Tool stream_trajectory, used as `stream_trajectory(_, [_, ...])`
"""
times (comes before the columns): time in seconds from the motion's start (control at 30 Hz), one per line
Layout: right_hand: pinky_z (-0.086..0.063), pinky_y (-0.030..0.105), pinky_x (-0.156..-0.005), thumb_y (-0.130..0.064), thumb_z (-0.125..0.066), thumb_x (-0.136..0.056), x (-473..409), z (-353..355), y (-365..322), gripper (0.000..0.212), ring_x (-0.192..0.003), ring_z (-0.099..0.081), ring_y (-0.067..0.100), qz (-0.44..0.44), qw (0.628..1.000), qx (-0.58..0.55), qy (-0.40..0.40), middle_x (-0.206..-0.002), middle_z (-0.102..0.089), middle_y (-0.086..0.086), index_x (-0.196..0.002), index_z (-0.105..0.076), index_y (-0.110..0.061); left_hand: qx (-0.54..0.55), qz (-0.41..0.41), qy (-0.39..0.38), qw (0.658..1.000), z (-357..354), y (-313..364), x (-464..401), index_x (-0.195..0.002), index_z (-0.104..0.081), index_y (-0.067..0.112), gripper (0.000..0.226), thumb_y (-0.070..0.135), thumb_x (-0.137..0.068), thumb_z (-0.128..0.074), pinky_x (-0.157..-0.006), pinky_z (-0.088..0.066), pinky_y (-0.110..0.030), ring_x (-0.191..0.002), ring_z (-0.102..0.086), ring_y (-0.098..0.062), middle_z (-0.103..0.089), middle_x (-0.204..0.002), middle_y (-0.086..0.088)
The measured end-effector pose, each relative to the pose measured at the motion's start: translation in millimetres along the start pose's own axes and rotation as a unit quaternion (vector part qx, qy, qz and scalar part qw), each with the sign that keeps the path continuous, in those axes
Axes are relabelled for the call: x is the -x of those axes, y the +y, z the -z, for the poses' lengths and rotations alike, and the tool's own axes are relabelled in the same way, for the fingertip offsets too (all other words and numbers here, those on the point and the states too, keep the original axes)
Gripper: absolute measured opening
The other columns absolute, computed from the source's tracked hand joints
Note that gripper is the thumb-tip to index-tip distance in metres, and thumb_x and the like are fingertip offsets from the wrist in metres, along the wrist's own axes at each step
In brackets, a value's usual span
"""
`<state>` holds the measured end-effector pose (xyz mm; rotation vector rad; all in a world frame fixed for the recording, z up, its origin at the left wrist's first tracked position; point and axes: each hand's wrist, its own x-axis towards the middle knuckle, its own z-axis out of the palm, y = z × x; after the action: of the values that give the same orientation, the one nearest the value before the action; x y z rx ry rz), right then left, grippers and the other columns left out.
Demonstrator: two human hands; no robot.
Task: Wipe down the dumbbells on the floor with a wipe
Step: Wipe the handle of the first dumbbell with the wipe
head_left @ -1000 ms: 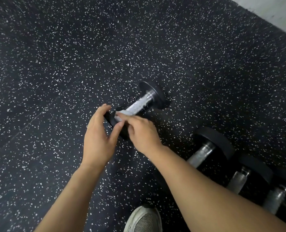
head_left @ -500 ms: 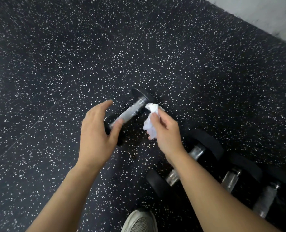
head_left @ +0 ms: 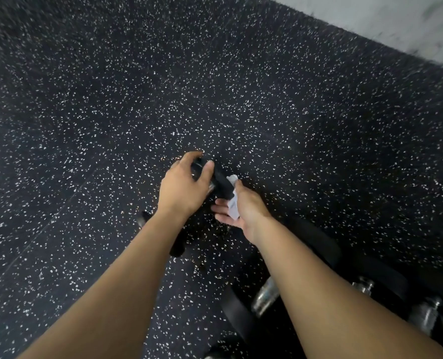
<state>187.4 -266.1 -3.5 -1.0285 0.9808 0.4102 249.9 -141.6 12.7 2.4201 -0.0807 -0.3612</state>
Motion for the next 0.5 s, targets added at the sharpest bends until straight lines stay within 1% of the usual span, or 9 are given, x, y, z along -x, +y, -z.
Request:
stream_trajectory(0.07, [-0.062,0.032,-0.065,-0.036,-0.047,-0.11,2.4,-4.3,-2.8,0.028,-0.081,-0.073,0.021,0.0,0.997,-0.074,0.009,-0.123,-0.071,0.015,-0.113,-0.07,-0.021,0.023,0.01,0.008,1.0,-0.4,2.2,3.8,-0.14,-0.057,0.028,0.045,0.051,-0.101,-0.056,-0.088,-0.051,-0.033,-0.094,-0.066,-0.016,-0.069,-0.109,0.009])
stream_trajectory(0.13, [-0.063,0.034,-0.07,-0.026,-0.057,-0.107,7.2,-7.9,-5.9,0.018,-0.081,-0.07,0.021,0.0,0.993,-0.119,0.015,-0.122,-0.07,0.016,-0.101,-0.072,-0.019,0.039,0.02,0.011,0.999,3.3,5.0,6.3,-0.145,-0.055,0.024,0.049,0.048,-0.102,-0.058,-0.094,-0.051,-0.032,-0.1,-0.067,-0.016,-0.068,-0.112,0.011])
stream_trajectory(0.2, [-0.064,0.035,-0.077,-0.021,-0.064,-0.103,12.3,-11.6,-8.7,0.011,-0.082,-0.07,0.021,-0.002,0.989,-0.145,0.017,-0.111,-0.071,0.016,-0.098,-0.072,-0.014,0.065,0.032,0.017,0.997,7.6,3.2,5.8,-0.146,-0.055,0.023,0.051,0.047,-0.101,-0.059,-0.1,-0.052,-0.035,-0.105,-0.068,-0.017,-0.07,-0.121,0.004])
stream_trajectory(0.27, [-0.063,0.036,-0.083,-0.018,-0.07,-0.099,19.1,-16.8,-13.0,0.01,-0.081,-0.071,0.02,0.0,0.986,-0.166,0.016,-0.095,-0.07,0.012,-0.095,-0.07,-0.01,0.106,0.043,0.029,0.993,14.6,3.0,8.3,-0.143,-0.057,0.025,0.05,0.049,-0.098,-0.061,-0.101,-0.054,-0.036,-0.099,-0.068,-0.012,-0.071,-0.117,0.006])
stream_trajectory(0.33, [-0.063,0.035,-0.084,-0.019,-0.073,-0.097,26.8,-21.5,-19.2,0.011,-0.081,-0.071,0.018,0.026,0.986,-0.163,-0.001,-0.09,-0.071,0.007,-0.1,-0.072,-0.009,0.154,0.039,0.054,0.986,23.4,6.1,13.9,-0.141,-0.058,0.024,0.05,0.047,-0.097,-0.063,-0.101,-0.055,-0.038,-0.099,-0.066,0.001,-0.068,-0.113,0.014])
stream_trajectory(0.37, [-0.064,0.034,-0.083,-0.02,-0.073,-0.097,31.1,-22.4,-23.0,0.012,-0.081,-0.072,0.017,0.046,0.988,-0.148,-0.012,-0.09,-0.074,0.004,-0.103,-0.073,-0.011,0.185,0.036,0.065,0.98,27.4,9.7,16.8,-0.141,-0.058,0.022,0.047,0.042,-0.099,-0.064,-0.099,-0.056,-0.033,-0.1,-0.065,0.006,-0.067,-0.114,0.014])
stream_trajectory(0.43, [-0.064,0.03,-0.08,-0.02,-0.07,-0.098,39.1,-20.6,-33.8,0.005,-0.08,-0.072,0.015,0.104,0.988,-0.112,-0.031,-0.087,-0.076,-0.006,-0.102,-0.074,-0.019,0.267,0.029,0.075,0.96,34.9,20.8,20.0,-0.141,-0.056,0.017,0.04,0.026,-0.102,-0.064,-0.087,-0.056,-0.016,-0.098,-0.066,0.011,-0.067,-0.119,0.01])
stream_trajectory(0.47, [-0.064,0.029,-0.078,-0.018,-0.067,-0.1,42.6,-18.3,-40.7,0.009,-0.078,-0.071,0.014,0.138,0.985,-0.093,-0.034,-0.087,-0.076,-0.011,-0.1,-0.074,-0.023,0.31,0.024,0.077,0.947,38.4,27.7,20.0,-0.141,-0.055,0.016,0.039,0.021,-0.103,-0.064,-0.087,-0.056,-0.015,-0.101,-0.068,0.009,-0.068,-0.12,0.008])
stream_trajectory(0.5, [-0.064,0.028,-0.076,-0.016,-0.065,-0.101,46.3,-15.6,-48.8,0.014,-0.077,-0.07,0.014,0.176,0.981,-0.075,-0.032,-0.092,-0.074,-0.013,-0.104,-0.075,-0.025,0.35,0.02,0.078,0.933,40.9,34.5,19.0,-0.141,-0.055,0.016,0.039,0.017,-0.103,-0.063,-0.091,-0.057,-0.019,-0.105,-0.069,0.003,-0.07,-0.122,0.005])
